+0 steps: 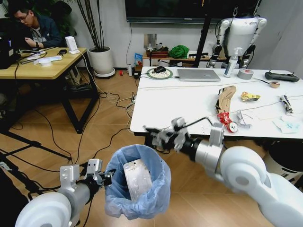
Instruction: Pick up the trash bin and place the trash from the table into it.
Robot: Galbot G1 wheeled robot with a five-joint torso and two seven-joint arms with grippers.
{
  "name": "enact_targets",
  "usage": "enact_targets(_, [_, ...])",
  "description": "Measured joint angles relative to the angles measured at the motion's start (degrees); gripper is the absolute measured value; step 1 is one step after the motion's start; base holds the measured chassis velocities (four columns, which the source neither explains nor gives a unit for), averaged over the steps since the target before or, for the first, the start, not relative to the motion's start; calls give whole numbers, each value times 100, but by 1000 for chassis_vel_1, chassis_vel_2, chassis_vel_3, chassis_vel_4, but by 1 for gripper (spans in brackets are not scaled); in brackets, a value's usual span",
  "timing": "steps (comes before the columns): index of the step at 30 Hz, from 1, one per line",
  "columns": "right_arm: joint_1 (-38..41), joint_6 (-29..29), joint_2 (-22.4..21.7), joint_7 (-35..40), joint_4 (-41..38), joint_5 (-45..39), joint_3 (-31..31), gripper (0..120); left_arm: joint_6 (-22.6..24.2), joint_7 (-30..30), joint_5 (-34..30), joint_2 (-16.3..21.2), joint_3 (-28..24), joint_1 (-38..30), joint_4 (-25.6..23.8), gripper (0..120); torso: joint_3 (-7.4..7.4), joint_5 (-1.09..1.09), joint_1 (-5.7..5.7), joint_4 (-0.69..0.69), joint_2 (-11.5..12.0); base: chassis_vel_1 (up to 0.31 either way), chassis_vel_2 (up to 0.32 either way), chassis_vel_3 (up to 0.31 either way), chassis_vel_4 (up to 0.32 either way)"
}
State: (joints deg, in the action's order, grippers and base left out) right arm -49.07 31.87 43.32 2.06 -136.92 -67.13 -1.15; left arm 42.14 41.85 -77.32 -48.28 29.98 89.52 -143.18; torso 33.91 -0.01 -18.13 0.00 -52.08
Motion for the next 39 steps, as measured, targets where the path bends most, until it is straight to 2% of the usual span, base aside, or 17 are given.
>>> enact_targets(6, [-36, 259, -60, 76, -232, 385, -417, 1, 0, 42, -1, -3, -115, -67, -1, 0, 0, 0, 0, 1, 0, 0, 0, 0, 0])
enact_targets(9, [-137, 228, -113, -17, -164, 646, -434, 12, 0, 46, -4, -1, -136, -88, 2, 0, 1, 0, 0, 0, 0, 0, 0, 0, 0])
enact_targets(10, [-137, 228, -113, -17, -164, 646, -434, 12, 0, 46, -4, -1, -136, -88, 2, 0, 1, 0, 0, 0, 0, 0, 0, 0, 0])
enact_targets(17, [-101, 10, -278, -49, -209, 574, -347, 41, 0, 30, -8, 74, -168, -117, 14, 0, 1, 1, 0, 0, 0, 0, 0, 0, 0])
enact_targets(18, [-101, 10, -278, -49, -209, 574, -347, 41, 0, 30, -8, 74, -168, -117, 14, 0, 1, 1, 0, 0, 0, 0, 0, 0, 0])
enact_targets(22, [-68, -23, -185, 390, -133, 200, 208, 57, 0, 17, -4, 48, -168, -110, 23, 0, 1, 1, 0, 0, 0, 0, 0, 0, 0])
enact_targets(25, [-107, 11, -117, 1115, 135, -101, 892, 70, 0, -36, 66, -29, -199, -84, 24, 0, 1, 0, -1, 2, 0, 0, 0, 0, 0])
enact_targets(26, [-107, 11, -117, 1115, 135, -101, 892, 70, 0, -36, 66, -29, -199, -84, 24, 0, 1, 0, -1, 2, 0, 0, 0, 0, 0])
enact_targets(29, [-310, 38, -129, 1219, 323, -26, 1439, 79, 0, -63, 99, -50, -251, -104, 26, 0, 1, 1, -2, 1, 1, 0, 0, 0, 0])
enact_targets(32, [-624, 29, -162, 1752, 557, 167, 1971, 95, 0, -98, 101, 14, -259, -138, 29, 0, 1, 2, -2, -1, 2, 0, 0, 0, 0])
enact_targets(39, [-867, -215, 179, 2352, 527, 265, 2072, 100, 0, -251, 269, 149, -252, -127, 52, 0, 1, 2, -2, 1, 2, 0, 0, 0, 0])
